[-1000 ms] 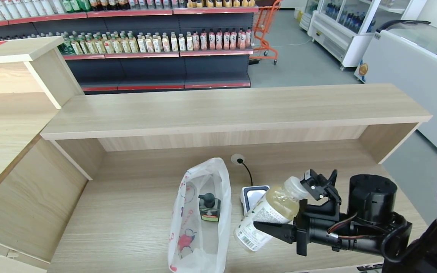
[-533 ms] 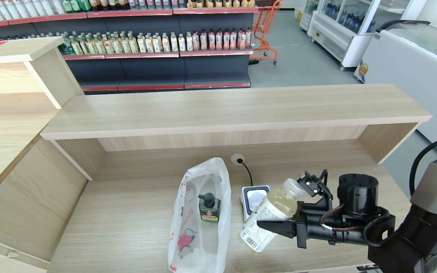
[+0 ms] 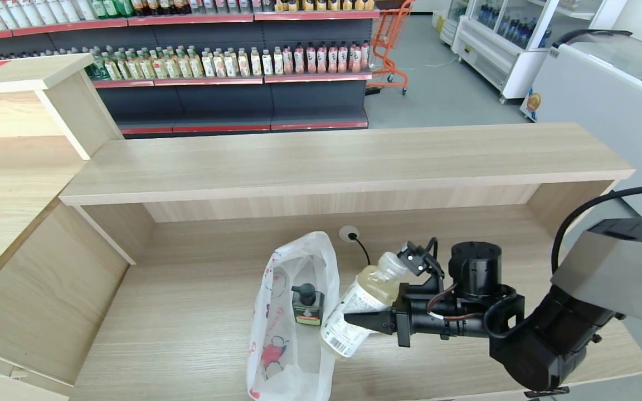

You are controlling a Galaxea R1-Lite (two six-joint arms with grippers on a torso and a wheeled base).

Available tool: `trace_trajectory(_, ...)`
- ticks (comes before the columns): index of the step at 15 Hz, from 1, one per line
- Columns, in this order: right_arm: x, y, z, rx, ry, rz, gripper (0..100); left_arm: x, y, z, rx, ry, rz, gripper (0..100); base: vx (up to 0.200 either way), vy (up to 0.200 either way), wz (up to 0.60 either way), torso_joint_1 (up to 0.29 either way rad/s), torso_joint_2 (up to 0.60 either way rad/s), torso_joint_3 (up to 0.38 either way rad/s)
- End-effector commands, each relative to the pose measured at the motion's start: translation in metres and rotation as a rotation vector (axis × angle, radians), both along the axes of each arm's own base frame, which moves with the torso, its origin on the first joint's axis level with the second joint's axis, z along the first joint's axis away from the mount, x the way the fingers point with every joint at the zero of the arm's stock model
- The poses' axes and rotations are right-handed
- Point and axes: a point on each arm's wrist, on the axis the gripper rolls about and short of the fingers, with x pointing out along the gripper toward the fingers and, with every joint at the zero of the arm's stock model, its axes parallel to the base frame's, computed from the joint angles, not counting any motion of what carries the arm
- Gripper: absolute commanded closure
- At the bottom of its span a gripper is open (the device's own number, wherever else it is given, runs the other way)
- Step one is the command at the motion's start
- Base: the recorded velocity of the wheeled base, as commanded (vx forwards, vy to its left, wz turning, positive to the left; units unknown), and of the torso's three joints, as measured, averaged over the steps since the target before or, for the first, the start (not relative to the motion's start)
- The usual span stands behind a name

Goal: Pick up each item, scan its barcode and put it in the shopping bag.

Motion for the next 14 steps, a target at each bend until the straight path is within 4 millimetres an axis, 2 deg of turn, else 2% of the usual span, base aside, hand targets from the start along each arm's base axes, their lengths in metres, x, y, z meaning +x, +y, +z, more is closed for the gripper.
trace_trajectory(1,0.004,0.016,-0.009,-0.006,-0.008,0.034,100,0.000,0.000,0.000,0.000,0.000,0.001,0,0.000,0.000,0.00,0.000,0.00,0.000)
trace_trajectory(4,0.006,0.039,-0.028,-0.057,-0.126,0.110,100,0.000,0.000,0.000,0.000,-0.002,0.000,0,0.000,0.000,0.00,0.000,0.00,0.000)
trace_trajectory(7,0.010,0.054,-0.045,-0.115,-0.259,0.170,100,0.000,0.000,0.000,0.000,0.000,0.000,0,0.000,0.000,0.00,0.000,0.00,0.000)
trace_trajectory(12,0.022,0.079,-0.068,-0.160,-0.422,0.185,100,0.000,0.000,0.000,0.000,0.000,0.000,0,0.000,0.000,0.00,0.000,0.00,0.000)
trace_trajectory(14,0.027,0.087,-0.074,-0.159,-0.437,0.185,100,0.000,0.000,0.000,0.000,-0.002,0.000,0,0.000,0.000,0.00,0.000,0.00,0.000)
